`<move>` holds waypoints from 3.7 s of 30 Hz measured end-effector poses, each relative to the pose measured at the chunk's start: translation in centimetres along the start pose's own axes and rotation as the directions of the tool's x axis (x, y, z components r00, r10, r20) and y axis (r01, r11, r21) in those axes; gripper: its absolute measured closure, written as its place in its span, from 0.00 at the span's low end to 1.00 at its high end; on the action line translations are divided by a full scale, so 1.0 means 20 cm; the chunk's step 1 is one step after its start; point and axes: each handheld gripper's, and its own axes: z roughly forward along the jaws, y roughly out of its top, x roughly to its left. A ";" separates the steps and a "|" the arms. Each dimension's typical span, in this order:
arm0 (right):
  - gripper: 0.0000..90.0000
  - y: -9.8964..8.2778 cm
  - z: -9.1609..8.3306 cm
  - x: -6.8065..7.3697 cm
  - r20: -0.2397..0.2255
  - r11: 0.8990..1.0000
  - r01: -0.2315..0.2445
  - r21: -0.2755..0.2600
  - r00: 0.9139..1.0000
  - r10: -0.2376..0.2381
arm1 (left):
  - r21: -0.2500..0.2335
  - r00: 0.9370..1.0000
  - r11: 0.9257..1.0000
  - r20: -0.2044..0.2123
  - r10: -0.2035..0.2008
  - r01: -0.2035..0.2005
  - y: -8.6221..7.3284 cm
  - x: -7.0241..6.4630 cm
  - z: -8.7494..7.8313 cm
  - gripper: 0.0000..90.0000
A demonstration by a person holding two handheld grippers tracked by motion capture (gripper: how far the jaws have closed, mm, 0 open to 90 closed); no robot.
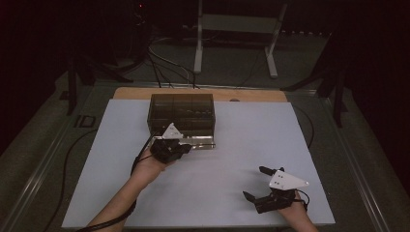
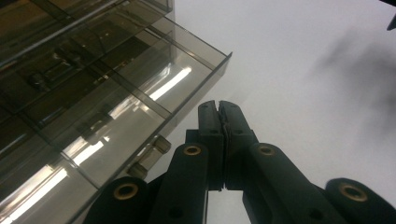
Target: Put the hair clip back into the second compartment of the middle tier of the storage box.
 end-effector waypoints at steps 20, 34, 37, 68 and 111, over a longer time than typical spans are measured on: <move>0.00 0.00 0.00 0.00 -0.002 1.000 0.001 0.000 1.000 -0.001 | -0.020 0.998 0.998 -0.032 -0.052 0.051 0.02 0.12 0.01 0.99; 0.00 0.00 0.00 0.00 -0.003 1.000 0.004 -0.001 1.000 -0.004 | -0.022 0.996 0.997 -0.052 -0.073 0.072 0.03 0.18 0.03 0.99; 0.00 0.00 0.00 0.00 -0.002 1.000 0.003 -0.001 1.000 -0.003 | -0.021 0.995 0.997 -0.059 -0.074 0.073 0.03 0.19 0.04 0.99; 0.00 0.00 0.00 0.00 -0.009 1.000 0.005 -0.001 1.000 -0.005 | 0.027 0.991 0.995 -0.105 -0.088 0.091 0.04 0.24 0.16 0.98; 0.00 0.00 0.01 0.01 -0.021 1.000 0.006 0.010 1.000 -0.006 | 0.038 0.987 0.996 -0.139 -0.078 0.084 0.07 0.16 0.03 0.24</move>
